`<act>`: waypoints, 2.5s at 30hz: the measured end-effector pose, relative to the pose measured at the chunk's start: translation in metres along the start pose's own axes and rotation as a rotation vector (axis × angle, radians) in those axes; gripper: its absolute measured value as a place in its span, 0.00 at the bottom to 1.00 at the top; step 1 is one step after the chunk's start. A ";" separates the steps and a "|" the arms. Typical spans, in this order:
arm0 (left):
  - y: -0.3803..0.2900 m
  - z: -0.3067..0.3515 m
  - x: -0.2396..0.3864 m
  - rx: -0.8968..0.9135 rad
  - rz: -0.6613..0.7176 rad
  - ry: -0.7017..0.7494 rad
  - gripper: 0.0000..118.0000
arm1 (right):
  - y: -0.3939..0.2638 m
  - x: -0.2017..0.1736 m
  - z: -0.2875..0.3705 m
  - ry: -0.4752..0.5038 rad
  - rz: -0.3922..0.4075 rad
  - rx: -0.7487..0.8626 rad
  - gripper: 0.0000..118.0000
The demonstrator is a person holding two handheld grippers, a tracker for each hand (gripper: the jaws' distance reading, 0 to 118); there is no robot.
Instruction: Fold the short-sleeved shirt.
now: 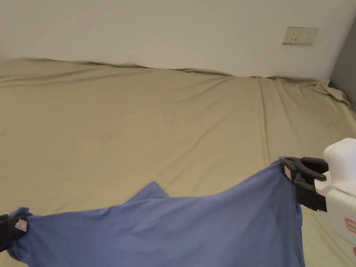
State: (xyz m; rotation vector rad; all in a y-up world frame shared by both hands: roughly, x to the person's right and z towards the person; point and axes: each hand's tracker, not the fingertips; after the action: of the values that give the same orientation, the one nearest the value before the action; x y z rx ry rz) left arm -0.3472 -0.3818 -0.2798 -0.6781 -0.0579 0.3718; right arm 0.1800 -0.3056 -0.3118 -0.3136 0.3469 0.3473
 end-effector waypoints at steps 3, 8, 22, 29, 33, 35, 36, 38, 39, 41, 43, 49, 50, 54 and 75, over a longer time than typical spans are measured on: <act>0.041 0.021 0.022 0.137 0.074 -0.125 0.05 | 0.044 0.015 0.039 -0.167 0.063 0.078 0.04; 0.123 0.048 0.064 0.309 0.094 -0.180 0.05 | 0.119 0.056 0.078 -0.356 0.053 0.146 0.04; 0.320 0.084 0.143 0.482 0.022 -0.154 0.05 | 0.268 0.149 0.033 -0.508 -0.032 0.125 0.04; 0.357 0.054 0.154 0.469 -0.010 -0.068 0.05 | 0.301 0.184 -0.019 -0.454 -0.143 0.065 0.04; 0.366 0.027 0.150 0.447 -0.014 -0.057 0.05 | 0.299 0.193 -0.046 -0.447 -0.205 0.054 0.04; 0.363 0.008 0.146 0.423 -0.026 -0.060 0.05 | 0.288 0.193 -0.063 -0.447 -0.204 0.030 0.04; 0.359 -0.003 0.144 0.407 -0.043 -0.054 0.05 | 0.279 0.192 -0.074 -0.444 -0.202 0.018 0.04; 0.345 -0.030 0.135 0.356 -0.065 -0.035 0.05 | 0.257 0.188 -0.097 -0.427 -0.196 -0.059 0.04; 0.336 -0.046 0.128 0.315 -0.056 -0.040 0.05 | 0.242 0.180 -0.110 -0.396 -0.164 -0.098 0.04; 0.313 -0.076 0.115 0.245 -0.026 -0.038 0.05 | 0.210 0.166 -0.134 -0.360 -0.105 -0.169 0.04; 0.286 -0.107 0.100 0.175 -0.024 -0.025 0.05 | 0.172 0.147 -0.154 -0.339 -0.099 -0.233 0.04; 0.185 -0.164 0.065 -0.012 0.037 -0.018 0.05 | 0.062 0.102 -0.185 -0.222 -0.179 -0.347 0.04; 0.170 -0.168 0.060 -0.039 0.032 -0.016 0.05 | 0.044 0.094 -0.186 -0.200 -0.181 -0.368 0.04; 0.110 -0.170 0.041 -0.108 0.020 -0.007 0.05 | -0.024 0.068 -0.181 -0.129 -0.223 -0.413 0.04; -0.044 0.009 -0.059 -0.275 -0.045 -0.140 0.05 | -0.150 -0.008 0.074 0.030 -0.380 -0.456 0.04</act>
State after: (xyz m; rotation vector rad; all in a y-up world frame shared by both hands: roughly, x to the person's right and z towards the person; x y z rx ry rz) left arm -0.3893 -0.4288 -0.2416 -0.9196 -0.2601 0.3712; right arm 0.2502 -0.4161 -0.2070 -0.8195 0.2270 0.0426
